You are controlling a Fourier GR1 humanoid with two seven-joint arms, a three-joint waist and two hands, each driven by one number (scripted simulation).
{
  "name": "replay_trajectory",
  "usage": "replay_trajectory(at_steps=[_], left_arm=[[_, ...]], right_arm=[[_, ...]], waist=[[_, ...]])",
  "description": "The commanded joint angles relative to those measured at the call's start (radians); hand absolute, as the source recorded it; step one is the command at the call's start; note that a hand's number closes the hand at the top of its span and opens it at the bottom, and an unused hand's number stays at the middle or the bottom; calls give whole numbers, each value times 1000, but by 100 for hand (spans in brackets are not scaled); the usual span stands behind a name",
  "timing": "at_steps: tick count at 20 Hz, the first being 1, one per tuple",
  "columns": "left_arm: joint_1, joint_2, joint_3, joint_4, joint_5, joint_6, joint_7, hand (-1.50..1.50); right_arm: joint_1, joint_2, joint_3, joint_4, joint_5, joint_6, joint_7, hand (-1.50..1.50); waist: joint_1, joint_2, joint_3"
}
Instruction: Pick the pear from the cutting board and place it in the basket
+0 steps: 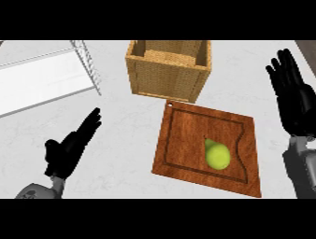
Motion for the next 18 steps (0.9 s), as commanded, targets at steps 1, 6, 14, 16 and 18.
replay_trajectory(at_steps=[1, 6, 14, 16, 18], left_arm=[[-43, -6, 23, -14, 4, 0, -13, 0], [-180, 97, 68, -115, -83, 4, -76, 0], [-103, 173, 146, -187, -6, -71, -13, 0], [-104, 103, 100, -145, -66, -16, -46, 0], [-81, 120, 108, -172, -47, -29, -34, 0]], right_arm=[[-38, -56, 40, 23, 8, 75, 67, 150], [-89, -113, 194, 218, -69, 397, 183, 150], [-6, 81, 531, 27, 204, 336, 72, -150], [-106, 53, 529, -8, 233, 330, 246, -150], [-163, -9, 513, -25, 325, 305, 298, -150]], waist=[[10, 7, 67], [93, 27, 72], [15, 0, 68], [7, 2, 67], [12, -2, 67]])
